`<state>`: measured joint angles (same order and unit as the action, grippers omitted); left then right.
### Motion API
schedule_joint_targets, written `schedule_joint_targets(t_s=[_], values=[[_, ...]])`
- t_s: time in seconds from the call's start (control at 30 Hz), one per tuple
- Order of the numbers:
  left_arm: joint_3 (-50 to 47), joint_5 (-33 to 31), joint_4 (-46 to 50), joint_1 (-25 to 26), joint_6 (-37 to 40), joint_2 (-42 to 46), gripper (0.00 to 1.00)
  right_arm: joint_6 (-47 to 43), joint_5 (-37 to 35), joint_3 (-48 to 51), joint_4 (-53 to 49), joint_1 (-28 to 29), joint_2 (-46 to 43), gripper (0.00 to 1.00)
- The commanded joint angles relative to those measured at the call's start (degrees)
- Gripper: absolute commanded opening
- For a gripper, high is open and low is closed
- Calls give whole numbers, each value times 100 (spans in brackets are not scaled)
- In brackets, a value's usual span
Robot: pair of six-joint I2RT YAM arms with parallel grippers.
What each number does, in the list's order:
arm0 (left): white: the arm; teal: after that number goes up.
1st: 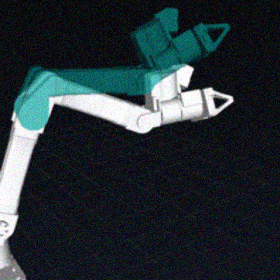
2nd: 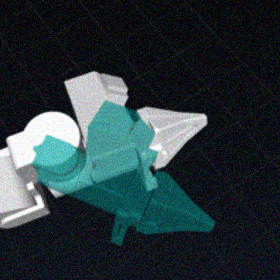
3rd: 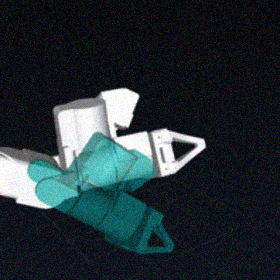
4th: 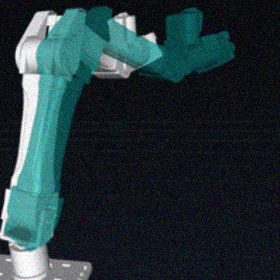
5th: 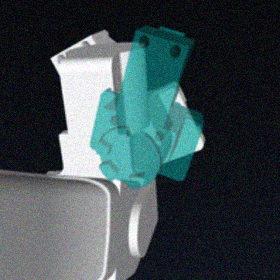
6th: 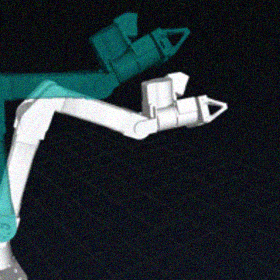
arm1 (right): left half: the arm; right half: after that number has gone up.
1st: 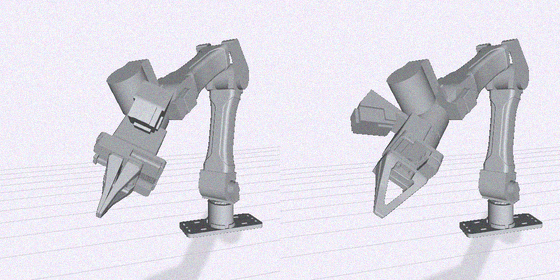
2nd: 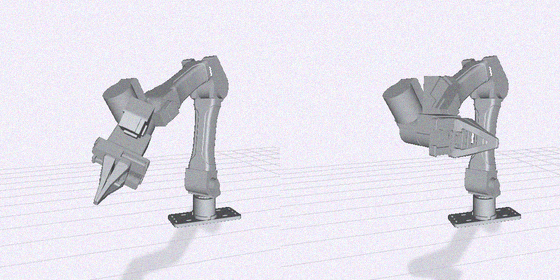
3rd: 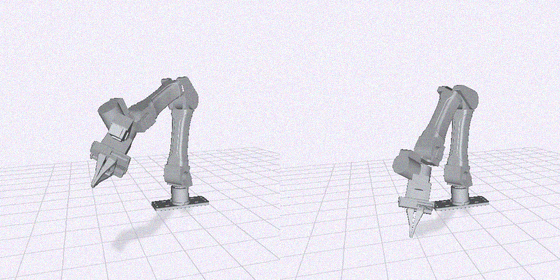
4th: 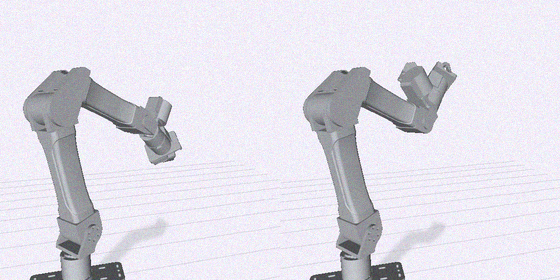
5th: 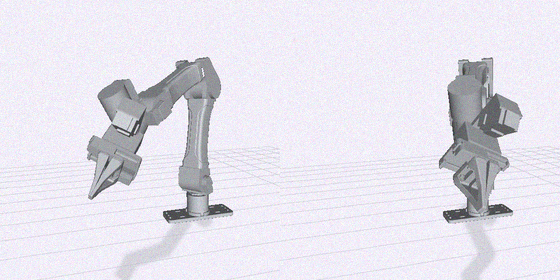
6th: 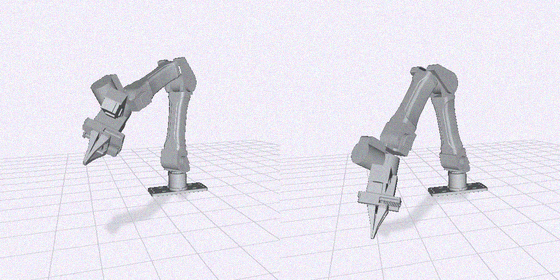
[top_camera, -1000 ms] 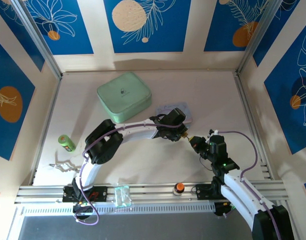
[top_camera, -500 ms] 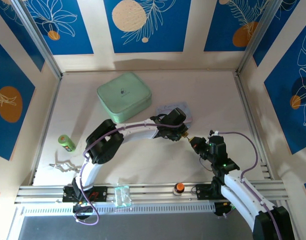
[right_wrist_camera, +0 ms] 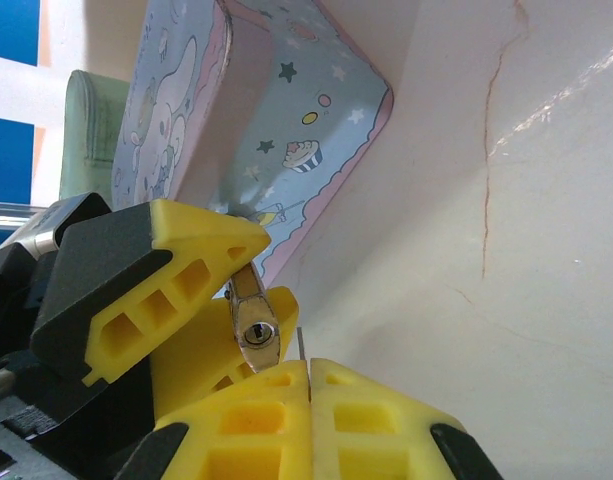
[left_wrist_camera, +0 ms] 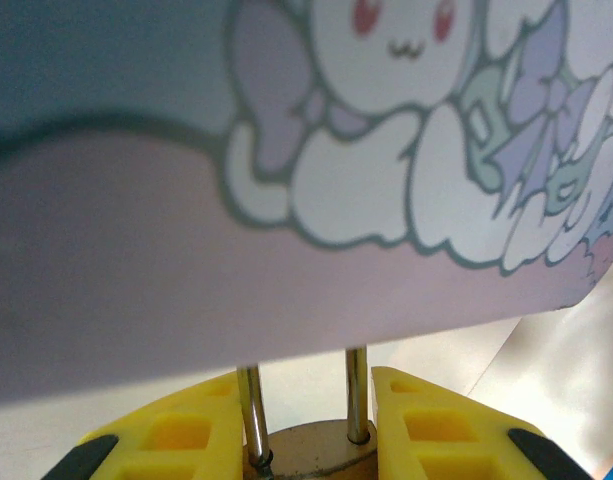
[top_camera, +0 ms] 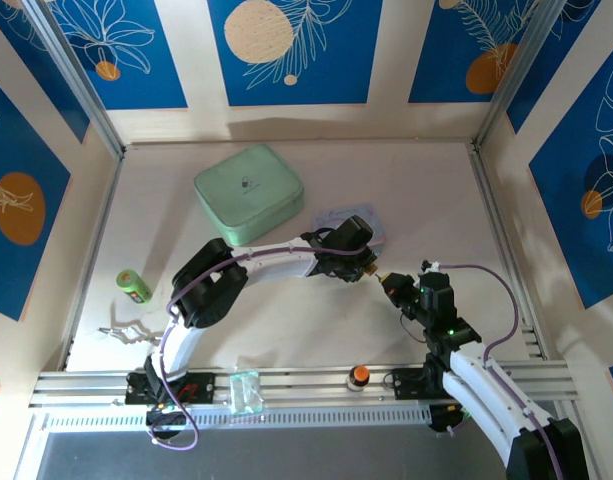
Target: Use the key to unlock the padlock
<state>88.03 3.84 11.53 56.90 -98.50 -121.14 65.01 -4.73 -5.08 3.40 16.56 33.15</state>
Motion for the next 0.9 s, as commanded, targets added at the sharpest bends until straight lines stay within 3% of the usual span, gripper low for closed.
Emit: schedule_joint_targets(t_s=[0.0, 0.87], values=[[-77, 193, 386, -63, -251, -313, 16, 29, -116, 78, 89, 43, -49, 0], [-187, 328, 155, -65, -371, -248, 16, 196, 5, 435, 601, -30, -394, 0]])
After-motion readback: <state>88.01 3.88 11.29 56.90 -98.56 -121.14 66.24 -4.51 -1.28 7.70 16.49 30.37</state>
